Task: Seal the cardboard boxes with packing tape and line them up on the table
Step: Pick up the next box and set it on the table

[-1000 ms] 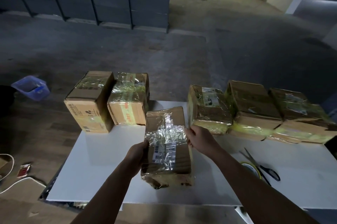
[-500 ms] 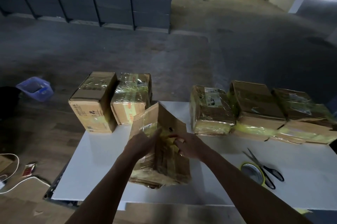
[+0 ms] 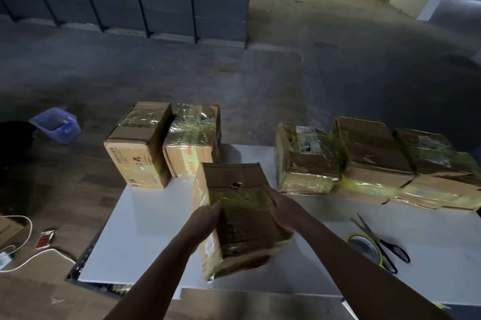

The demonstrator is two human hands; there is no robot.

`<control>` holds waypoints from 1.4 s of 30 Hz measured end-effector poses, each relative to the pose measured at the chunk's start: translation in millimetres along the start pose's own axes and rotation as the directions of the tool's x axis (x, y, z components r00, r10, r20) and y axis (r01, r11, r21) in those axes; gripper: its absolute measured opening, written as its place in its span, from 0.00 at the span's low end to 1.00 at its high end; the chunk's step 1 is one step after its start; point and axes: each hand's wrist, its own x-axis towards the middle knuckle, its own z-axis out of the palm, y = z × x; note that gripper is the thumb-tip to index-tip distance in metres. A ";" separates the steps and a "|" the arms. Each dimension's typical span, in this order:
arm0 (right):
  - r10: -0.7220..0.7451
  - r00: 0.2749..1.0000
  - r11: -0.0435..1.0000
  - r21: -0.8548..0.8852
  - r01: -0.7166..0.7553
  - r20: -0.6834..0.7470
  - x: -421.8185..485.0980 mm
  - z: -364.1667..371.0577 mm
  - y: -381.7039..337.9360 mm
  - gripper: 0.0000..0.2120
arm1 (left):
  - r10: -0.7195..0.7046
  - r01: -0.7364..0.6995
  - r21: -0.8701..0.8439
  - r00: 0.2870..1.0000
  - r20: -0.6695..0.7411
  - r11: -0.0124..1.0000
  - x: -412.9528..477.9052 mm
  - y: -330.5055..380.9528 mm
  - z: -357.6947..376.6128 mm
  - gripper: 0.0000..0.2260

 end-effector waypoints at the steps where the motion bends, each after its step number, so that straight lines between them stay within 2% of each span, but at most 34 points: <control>1: -0.011 1.000 1.000 -0.015 0.011 -0.011 0.8 -1.3 0.3 0.26 | -0.030 0.031 -0.033 1.000 0.008 0.999 -1.0 -4.3 1.7 0.19; 4: -0.029 0.998 1.000 -0.007 0.029 -0.048 1.2 -2.9 2.8 0.25 | -0.115 0.117 -0.068 0.993 0.027 0.991 -4.9 -13.7 3.5 0.16; 7: -0.032 0.993 0.999 -0.031 0.029 -0.112 1.1 0.3 5.7 0.24 | -0.192 0.193 0.001 0.977 0.091 0.981 -4.4 -26.9 6.8 0.17; 9: -0.006 0.990 0.998 -0.055 -0.002 -0.143 2.4 1.8 7.4 0.24 | -0.216 0.207 0.085 0.969 0.123 0.975 -5.5 -28.2 12.4 0.18; 11: 0.028 0.988 0.998 -0.046 -0.035 -0.154 3.3 1.9 8.6 0.23 | -0.168 0.129 0.293 0.979 0.112 0.947 -6.6 -21.9 17.0 0.18; 12: 0.042 0.986 0.998 -0.035 -0.048 -0.159 3.3 1.6 8.6 0.23 | -0.108 0.058 0.447 0.990 0.088 0.893 -7.2 -16.1 18.0 0.17; 14: 0.067 0.985 0.997 -0.015 -0.070 -0.157 3.6 1.7 8.6 0.21 | 0.063 -0.019 0.709 0.997 -0.036 0.705 -7.6 -4.9 18.3 0.15; 15: 0.087 0.985 0.996 -0.007 -0.089 -0.148 3.6 2.0 8.8 0.20 | 0.145 -0.001 0.765 0.982 -0.121 0.644 -5.1 -2.3 17.1 0.17; 17: 0.151 0.984 0.988 0.015 -0.151 -0.089 1.2 -0.5 8.2 0.20 | 0.290 -0.008 0.782 0.931 -0.222 0.623 3.6 -1.6 13.1 0.23; 19: 0.197 0.979 0.979 0.043 -0.199 0.044 -3.9 -5.4 9.6 0.29 | 0.450 -0.145 0.820 0.881 -0.148 0.553 16.3 -4.1 8.8 0.25; 21: 0.178 0.974 0.984 0.000 -0.180 0.139 -8.2 -11.0 11.5 0.41 | 0.558 -0.324 0.859 0.828 0.055 0.396 28.0 -4.6 6.8 0.24; 23: 0.162 0.975 0.986 -0.060 -0.154 0.150 -7.6 -14.6 14.8 0.45 | 0.509 -0.382 0.892 0.833 0.218 0.243 35.9 -4.6 9.3 0.23; 26: 0.170 0.976 0.980 -0.129 -0.153 0.135 -1.5 -15.3 16.8 0.41 | 0.453 -0.312 0.939 0.865 0.216 0.148 36.0 -6.0 16.1 0.23; 28: 0.201 0.974 0.967 -0.182 -0.179 0.106 1.1 -14.6 17.4 0.38 | 0.468 -0.279 0.951 0.863 0.188 0.133 29.5 -4.2 19.4 0.23; 31: 0.228 0.974 0.932 -0.291 -0.217 0.002 4.5 -18.0 17.9 0.32 | 0.489 -0.286 0.936 0.858 0.156 0.204 24.9 -1.4 26.4 0.21; 33: 0.243 0.967 0.906 -0.337 -0.257 -0.083 7.6 -22.6 20.7 0.29 | 0.503 -0.339 0.907 0.846 0.178 0.249 27.3 -0.5 33.5 0.18; 35: 0.309 0.939 0.871 -0.351 -0.343 -0.151 9.4 -28.6 26.1 0.31 | 0.508 -0.402 0.879 0.829 0.231 0.256 28.1 -1.1 40.4 0.17; 38: 0.449 0.876 0.857 -0.194 -0.478 -0.175 7.8 -32.0 33.7 0.40 | 0.548 -0.441 0.849 0.804 0.231 0.290 25.2 -3.0 41.4 0.17; 42: 0.467 0.873 0.883 0.020 -0.469 -0.143 4.3 -26.0 36.6 0.37 | 0.571 -0.491 0.800 0.787 0.236 0.346 24.2 -0.9 34.2 0.15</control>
